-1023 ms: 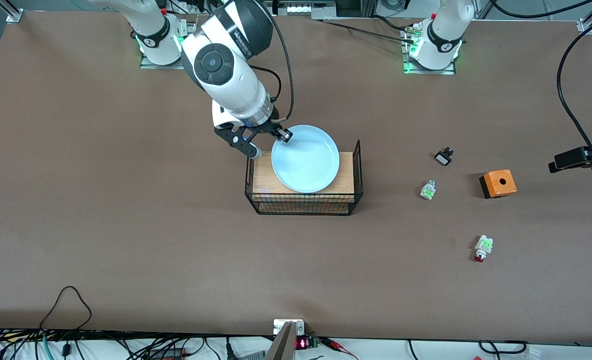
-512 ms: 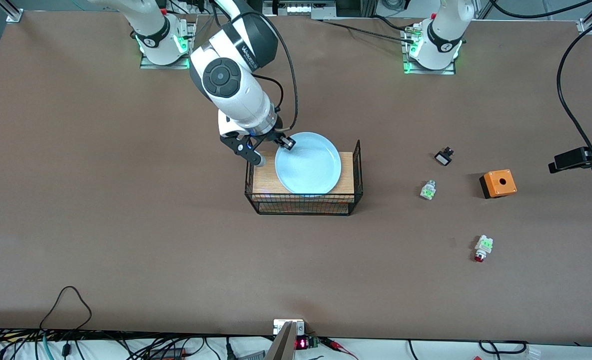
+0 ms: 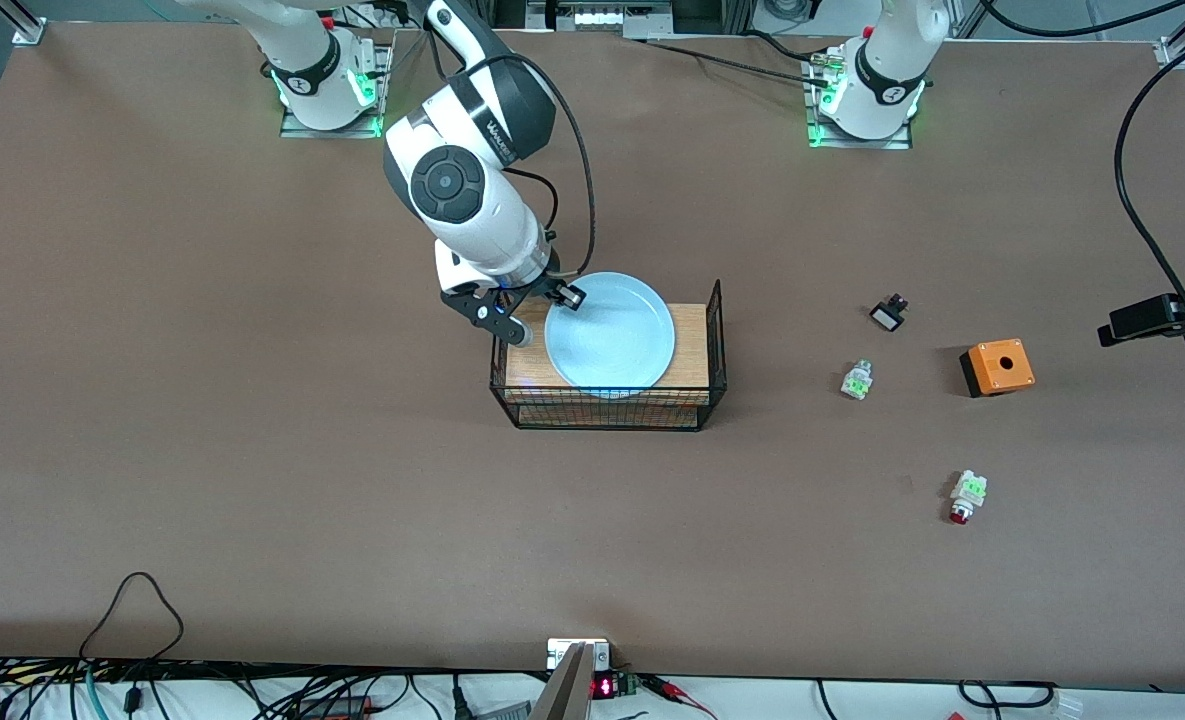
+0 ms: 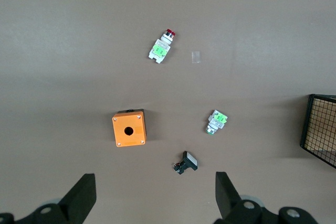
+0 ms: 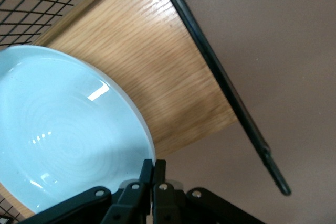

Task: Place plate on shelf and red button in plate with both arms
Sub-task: 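Lower the plate onto the wooden board and open the right gripper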

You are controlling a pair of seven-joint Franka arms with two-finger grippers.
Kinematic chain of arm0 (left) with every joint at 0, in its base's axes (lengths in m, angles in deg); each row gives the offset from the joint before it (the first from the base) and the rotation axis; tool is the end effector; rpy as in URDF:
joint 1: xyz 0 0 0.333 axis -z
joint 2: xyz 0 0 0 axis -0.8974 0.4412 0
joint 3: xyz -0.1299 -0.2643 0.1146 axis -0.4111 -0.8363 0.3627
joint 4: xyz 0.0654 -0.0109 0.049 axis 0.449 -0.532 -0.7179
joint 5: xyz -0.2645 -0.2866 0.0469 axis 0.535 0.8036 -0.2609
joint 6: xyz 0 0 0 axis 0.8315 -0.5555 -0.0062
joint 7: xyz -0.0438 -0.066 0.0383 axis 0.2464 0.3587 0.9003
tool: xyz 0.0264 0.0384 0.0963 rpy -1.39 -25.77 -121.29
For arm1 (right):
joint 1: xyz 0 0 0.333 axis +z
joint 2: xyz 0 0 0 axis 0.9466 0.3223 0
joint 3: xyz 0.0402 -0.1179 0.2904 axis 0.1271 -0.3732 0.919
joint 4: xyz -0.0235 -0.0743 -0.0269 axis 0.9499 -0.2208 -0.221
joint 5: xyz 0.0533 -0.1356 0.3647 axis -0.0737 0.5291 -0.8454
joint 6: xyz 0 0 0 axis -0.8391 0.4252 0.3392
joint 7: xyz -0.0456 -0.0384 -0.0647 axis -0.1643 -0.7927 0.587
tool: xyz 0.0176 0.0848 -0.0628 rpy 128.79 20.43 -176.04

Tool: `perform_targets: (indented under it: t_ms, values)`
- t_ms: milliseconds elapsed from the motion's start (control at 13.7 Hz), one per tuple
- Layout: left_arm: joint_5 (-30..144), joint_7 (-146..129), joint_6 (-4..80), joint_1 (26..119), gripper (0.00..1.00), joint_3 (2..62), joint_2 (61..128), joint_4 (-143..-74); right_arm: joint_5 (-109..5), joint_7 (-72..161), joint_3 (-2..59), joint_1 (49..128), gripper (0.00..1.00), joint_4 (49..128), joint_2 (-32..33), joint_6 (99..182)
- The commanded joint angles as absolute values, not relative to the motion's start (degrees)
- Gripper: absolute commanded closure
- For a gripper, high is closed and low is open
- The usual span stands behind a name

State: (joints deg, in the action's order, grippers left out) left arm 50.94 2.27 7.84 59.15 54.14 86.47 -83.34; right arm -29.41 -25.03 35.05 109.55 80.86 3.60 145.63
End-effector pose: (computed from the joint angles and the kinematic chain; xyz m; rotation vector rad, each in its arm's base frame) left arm 0.6351 0.0808 0.5669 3.0924 0.1060 -0.1144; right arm 0.5246 0.4431 0.3681 -2.8437 0.8310 0.2311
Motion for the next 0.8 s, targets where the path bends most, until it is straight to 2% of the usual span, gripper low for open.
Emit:
perform_targets:
  t_ms: [0, 73, 439, 731]
  values:
    - [52.3, 3.5, 7.4, 58.7, 0.0, 54.3, 87.5, -81.3, -29.2, -23.8, 35.0, 109.6, 0.81, 82.1, 3.1, 147.4]
    - [52.3, 3.5, 7.4, 58.7, 0.0, 54.3, 87.5, -81.4, -29.0, -23.6, 35.0, 109.5, 0.01, 82.1, 3.1, 147.4]
    - [52.3, 3.5, 7.3, 58.7, 0.0, 54.3, 87.4, -81.3, -27.8, -22.5, 34.8, 109.3, 0.0, 81.7, -0.4, 144.9]
    - [52.3, 3.5, 7.3, 58.7, 0.0, 54.2, 87.3, -81.3, -23.5, -20.0, 33.2, 108.6, 0.0, 79.1, -4.9, 136.8]
